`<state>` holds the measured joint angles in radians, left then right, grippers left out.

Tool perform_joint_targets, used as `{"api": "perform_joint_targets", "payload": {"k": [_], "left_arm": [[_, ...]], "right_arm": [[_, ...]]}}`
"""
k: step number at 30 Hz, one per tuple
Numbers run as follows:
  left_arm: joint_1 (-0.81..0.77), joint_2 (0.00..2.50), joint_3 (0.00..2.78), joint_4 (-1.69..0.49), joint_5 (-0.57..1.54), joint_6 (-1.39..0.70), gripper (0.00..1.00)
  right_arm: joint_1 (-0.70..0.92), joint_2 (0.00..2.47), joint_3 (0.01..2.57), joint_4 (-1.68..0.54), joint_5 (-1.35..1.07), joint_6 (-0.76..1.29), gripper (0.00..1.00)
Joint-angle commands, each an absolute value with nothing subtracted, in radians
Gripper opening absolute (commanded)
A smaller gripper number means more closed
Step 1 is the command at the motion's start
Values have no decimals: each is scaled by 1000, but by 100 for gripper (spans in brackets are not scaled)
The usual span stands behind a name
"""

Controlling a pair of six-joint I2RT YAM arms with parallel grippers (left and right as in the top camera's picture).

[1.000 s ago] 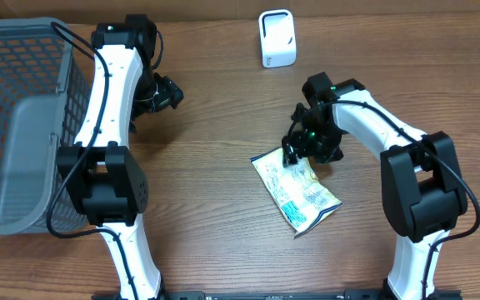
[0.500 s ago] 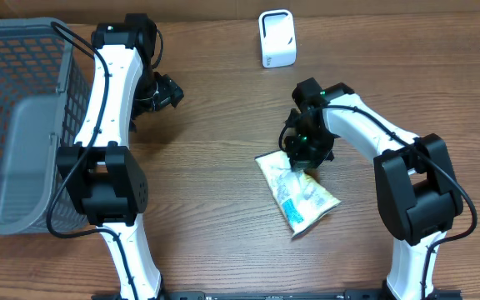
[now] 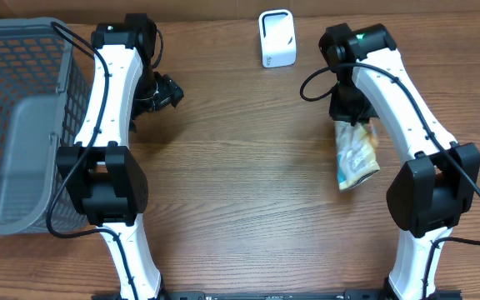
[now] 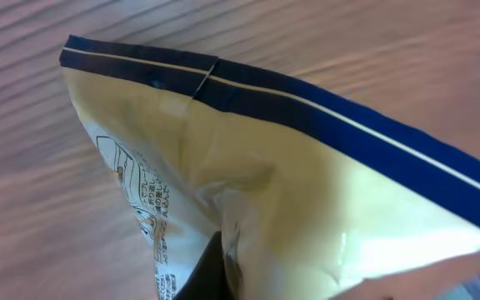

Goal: Scan the item barcode

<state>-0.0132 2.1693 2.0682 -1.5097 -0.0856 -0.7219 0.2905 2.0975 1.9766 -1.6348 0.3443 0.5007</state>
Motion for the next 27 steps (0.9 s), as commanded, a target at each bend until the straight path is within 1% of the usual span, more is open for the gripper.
{"api": "perform_joint_targets", "payload": {"k": [1, 7, 11, 14, 19, 23, 27], "left_arm": [[-21, 2141, 2083, -1508, -85, -702, 100], [-21, 2141, 2083, -1507, -85, -702, 100], [-21, 2141, 2083, -1506, -85, -703, 100], [-21, 2141, 2083, -1506, -85, -702, 100], [-21, 2141, 2083, -1506, -85, -703, 100], [-21, 2141, 2083, -1506, -85, -702, 100], [-21, 2141, 2083, -1506, -85, -703, 100]], "right_arm": [[295, 2087, 1966, -1656, 569, 684, 4], [289, 2088, 1819, -1656, 681, 791, 4], [263, 2088, 1732, -1633, 679, 842, 4], [253, 2088, 1668, -1614, 680, 842, 4], [271, 2088, 1643, -1589, 596, 846, 4], [316, 2090, 1642, -1548, 504, 846, 4], [371, 2090, 1642, -1522, 467, 848, 5]]}}
